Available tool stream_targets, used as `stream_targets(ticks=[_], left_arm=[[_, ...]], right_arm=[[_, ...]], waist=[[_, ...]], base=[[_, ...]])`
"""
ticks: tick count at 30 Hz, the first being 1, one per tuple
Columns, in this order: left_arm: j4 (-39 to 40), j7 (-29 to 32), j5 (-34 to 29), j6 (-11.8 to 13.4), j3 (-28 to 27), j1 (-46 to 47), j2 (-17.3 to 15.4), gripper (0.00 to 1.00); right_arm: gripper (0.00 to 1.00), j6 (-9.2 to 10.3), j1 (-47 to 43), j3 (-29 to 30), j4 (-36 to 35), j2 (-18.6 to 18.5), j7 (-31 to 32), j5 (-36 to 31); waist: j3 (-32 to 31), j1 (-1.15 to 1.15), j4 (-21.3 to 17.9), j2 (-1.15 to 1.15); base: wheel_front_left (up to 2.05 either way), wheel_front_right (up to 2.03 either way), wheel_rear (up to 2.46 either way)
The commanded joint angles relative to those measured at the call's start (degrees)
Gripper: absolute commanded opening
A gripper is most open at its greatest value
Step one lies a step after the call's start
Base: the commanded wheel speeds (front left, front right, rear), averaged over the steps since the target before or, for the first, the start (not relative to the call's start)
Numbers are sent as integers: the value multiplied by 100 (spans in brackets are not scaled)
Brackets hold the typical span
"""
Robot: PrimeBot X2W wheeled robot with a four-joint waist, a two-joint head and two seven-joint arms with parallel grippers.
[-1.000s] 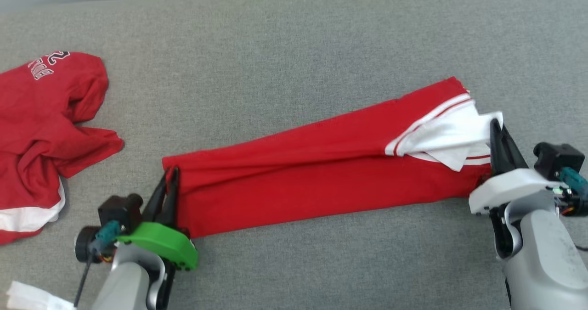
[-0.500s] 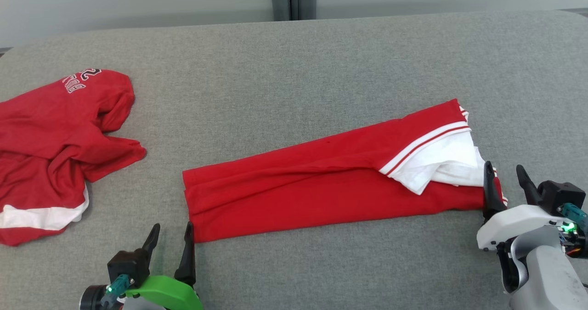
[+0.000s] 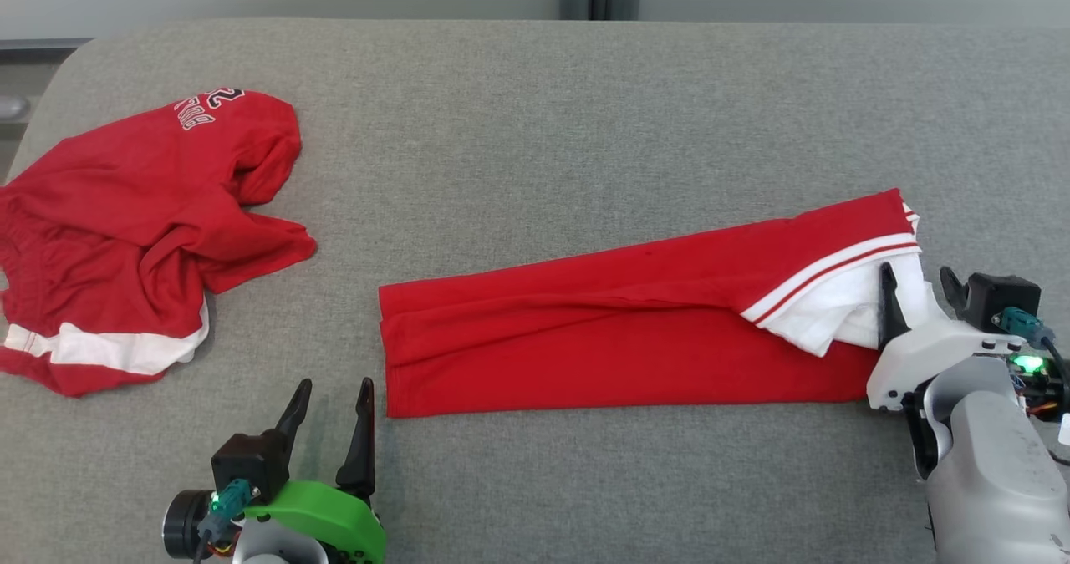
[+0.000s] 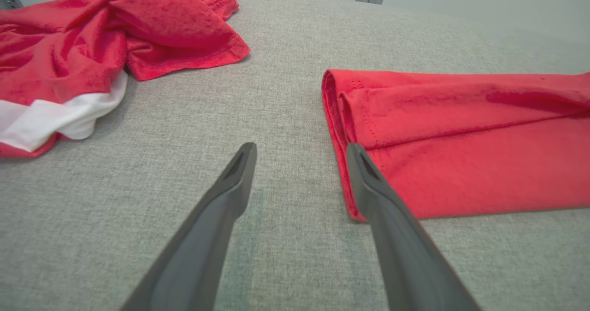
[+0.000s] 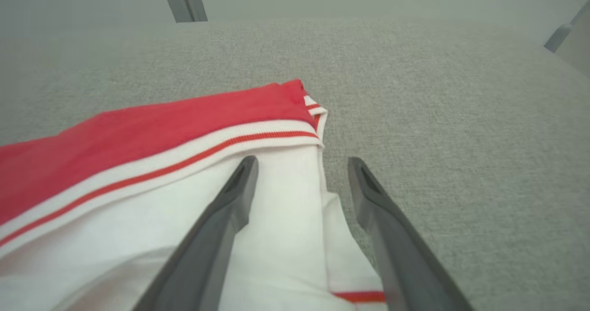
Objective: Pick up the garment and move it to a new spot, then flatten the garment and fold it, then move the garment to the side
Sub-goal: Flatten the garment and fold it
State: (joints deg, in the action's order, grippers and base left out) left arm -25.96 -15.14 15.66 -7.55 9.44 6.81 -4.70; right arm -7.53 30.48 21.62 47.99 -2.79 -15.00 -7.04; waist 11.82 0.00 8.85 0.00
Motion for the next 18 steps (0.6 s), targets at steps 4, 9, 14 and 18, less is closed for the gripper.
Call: stream_targets(ticks=[4,9,14,18], left_arm=[[19,4,77,16,72,116,-54,100],[1,4,73,16,56,86,-81,100],[16,4,41,16,17,22,-100,100],[23,4,8,16,18,1,-79,100]], right_arm=[[100,9,109,471,745,-16,33,-262],[0,9,137,418,1633,35,70,-111],[0,16,84,637,1272,-24,35,-18],[0,16,-55,1127,162,-59,-12,-104]], waist=[[88,0,147,0],[84,0,125,0],[27,0,-37,0],[-52,0,-208,0]], base=[[0,0,0],[0,0,0],[0,0,0],[0,0,0]])
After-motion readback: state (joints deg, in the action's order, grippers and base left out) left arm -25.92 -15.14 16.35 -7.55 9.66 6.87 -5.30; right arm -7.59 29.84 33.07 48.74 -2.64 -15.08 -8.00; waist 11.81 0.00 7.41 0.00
